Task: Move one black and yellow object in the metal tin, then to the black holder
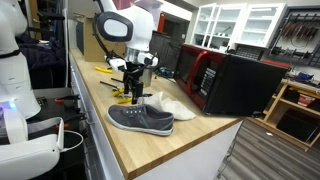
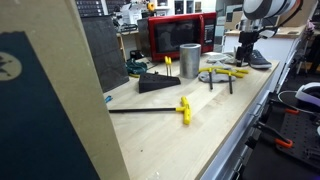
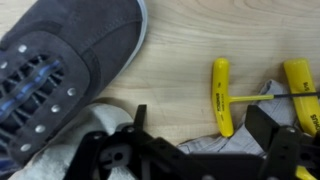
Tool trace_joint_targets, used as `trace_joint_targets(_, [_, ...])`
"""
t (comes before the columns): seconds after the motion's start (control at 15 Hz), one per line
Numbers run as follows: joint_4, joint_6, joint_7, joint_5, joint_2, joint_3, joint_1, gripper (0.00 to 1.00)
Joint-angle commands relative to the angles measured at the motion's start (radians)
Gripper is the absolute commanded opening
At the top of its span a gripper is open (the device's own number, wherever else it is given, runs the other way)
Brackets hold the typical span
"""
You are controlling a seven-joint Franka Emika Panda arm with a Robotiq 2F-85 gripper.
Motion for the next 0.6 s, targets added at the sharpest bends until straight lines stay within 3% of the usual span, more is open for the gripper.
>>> trace_joint_targets(0.0, [0.022, 0.028, -0.028, 0.016, 0.057, 0.013, -0.021, 1.0])
trace_joint_targets(0.53, [0.023, 0.043, -0.016, 0.02, 0.088, 0.056, -0.015, 1.0])
